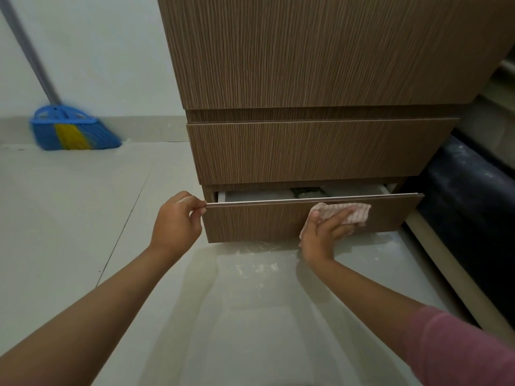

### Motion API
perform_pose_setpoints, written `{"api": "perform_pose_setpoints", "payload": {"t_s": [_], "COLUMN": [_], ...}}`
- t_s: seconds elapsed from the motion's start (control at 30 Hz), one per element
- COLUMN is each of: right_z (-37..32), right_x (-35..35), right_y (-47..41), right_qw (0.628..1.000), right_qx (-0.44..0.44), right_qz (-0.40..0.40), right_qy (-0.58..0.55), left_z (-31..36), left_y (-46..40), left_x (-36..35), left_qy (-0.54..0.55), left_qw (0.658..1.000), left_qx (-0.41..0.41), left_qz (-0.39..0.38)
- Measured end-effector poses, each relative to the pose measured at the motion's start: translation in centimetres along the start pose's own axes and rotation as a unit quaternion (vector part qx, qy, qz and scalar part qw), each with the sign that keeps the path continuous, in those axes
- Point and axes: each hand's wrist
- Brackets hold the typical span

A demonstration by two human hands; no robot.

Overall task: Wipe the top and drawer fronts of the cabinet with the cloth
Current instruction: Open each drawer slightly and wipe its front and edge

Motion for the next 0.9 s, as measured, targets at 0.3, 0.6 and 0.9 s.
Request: {"api": "perform_pose_setpoints", "payload": {"t_s": [0.3, 0.6, 0.9], "right_z": [0.5, 2.8, 1.3], "right_x": [-3.2, -4.2, -6.5], "right_y": [2.2, 1.7, 2.8], "right_qw": [0.983, 0.988, 0.958], "right_qx": [0.139, 0.105, 0.248], "right_qz": [-0.070, -0.044, -0.006], "right_qy": [0.098, 0.104, 0.141], "left_z": [-0.1, 0.0, 0.0], "left_y": [0.0, 0.1, 0.1], "left_x": [-0.1, -0.2, -0.1], "left_qy": [0.006, 0.010, 0.023], "left_qw": [1.000, 1.000, 1.000], "left_qx": [0.004, 0.013, 0.016], "left_qz": [0.007, 0.008, 0.009]}}
Point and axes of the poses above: each hand's wrist, its own y-axis away from the middle knuckle, its own x-axis out of the back of the hand, z = x × y, and after that the axes turned 5 degrees about -y, right-handed
